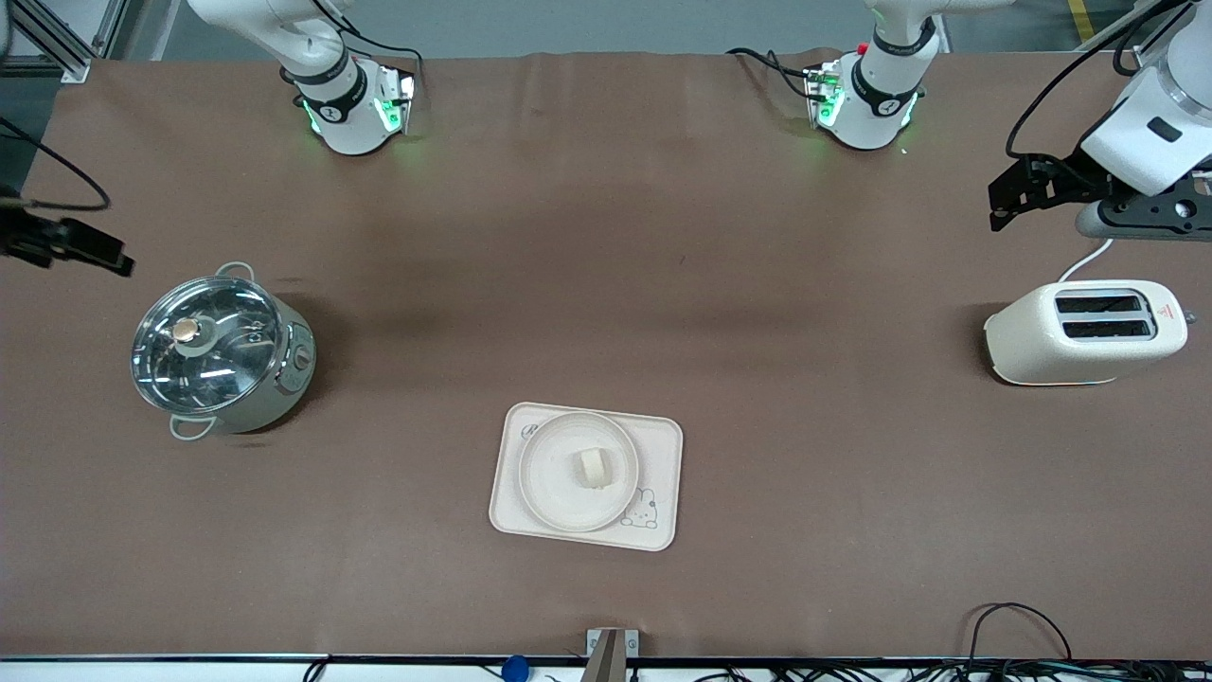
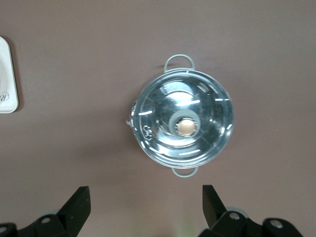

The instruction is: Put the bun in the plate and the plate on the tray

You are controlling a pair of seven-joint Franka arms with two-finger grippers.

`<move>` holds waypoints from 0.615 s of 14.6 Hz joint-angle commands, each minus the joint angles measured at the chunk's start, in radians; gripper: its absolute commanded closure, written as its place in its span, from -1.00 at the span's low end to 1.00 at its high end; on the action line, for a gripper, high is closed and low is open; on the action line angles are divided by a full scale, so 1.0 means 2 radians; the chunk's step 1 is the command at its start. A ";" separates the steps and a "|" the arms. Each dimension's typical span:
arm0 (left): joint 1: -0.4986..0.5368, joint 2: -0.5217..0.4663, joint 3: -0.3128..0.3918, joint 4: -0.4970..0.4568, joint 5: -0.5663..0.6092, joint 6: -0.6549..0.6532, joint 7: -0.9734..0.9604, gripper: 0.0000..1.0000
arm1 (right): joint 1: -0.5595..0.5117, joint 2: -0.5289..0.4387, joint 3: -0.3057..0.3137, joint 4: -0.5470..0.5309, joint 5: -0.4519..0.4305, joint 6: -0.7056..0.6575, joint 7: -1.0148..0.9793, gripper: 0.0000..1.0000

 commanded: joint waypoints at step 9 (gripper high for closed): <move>0.006 -0.009 -0.002 -0.004 -0.010 0.012 0.013 -1.00 | -0.052 -0.036 0.080 0.011 -0.015 -0.014 0.005 -1.00</move>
